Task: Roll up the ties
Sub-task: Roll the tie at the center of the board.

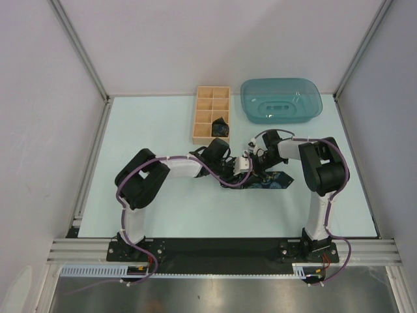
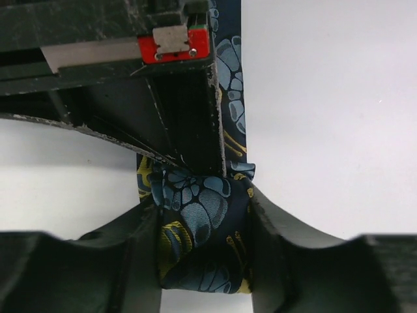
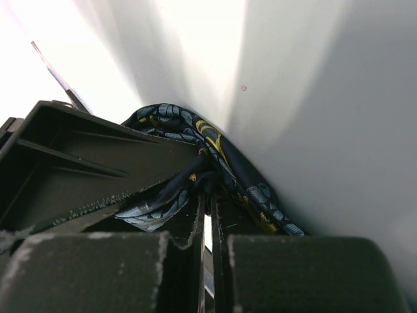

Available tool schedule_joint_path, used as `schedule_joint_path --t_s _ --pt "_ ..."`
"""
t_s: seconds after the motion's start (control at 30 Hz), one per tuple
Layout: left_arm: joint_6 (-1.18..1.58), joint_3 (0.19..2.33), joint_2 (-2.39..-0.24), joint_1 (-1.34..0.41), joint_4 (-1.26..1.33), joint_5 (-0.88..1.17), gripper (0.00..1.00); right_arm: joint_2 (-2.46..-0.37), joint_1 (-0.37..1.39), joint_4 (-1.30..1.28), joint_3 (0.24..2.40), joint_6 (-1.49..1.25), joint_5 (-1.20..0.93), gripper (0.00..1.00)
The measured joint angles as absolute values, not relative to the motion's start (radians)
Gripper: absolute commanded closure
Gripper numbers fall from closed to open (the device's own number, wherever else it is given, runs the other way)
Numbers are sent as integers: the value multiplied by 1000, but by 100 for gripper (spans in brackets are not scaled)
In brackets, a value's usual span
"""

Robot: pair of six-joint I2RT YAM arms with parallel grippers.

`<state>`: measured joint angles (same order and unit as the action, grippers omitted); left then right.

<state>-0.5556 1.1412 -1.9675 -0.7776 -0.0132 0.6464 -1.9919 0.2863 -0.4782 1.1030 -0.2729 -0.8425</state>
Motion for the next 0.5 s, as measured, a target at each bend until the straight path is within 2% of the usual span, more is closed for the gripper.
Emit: schedule_joint_path --t_s 0.03,0.1,0.5 --pt "-559 1143 -1967 -778 -19 642 66 -1992 289 -477 1104 -276 -842 100" --pt "-569 1147 -1967 -778 -31 635 68 -1992 289 -475 1104 -278 -842 94" --pt "-622 1170 -1967 -796 -83 571 70 -1889 233 -452 1043 -289 -857 67"
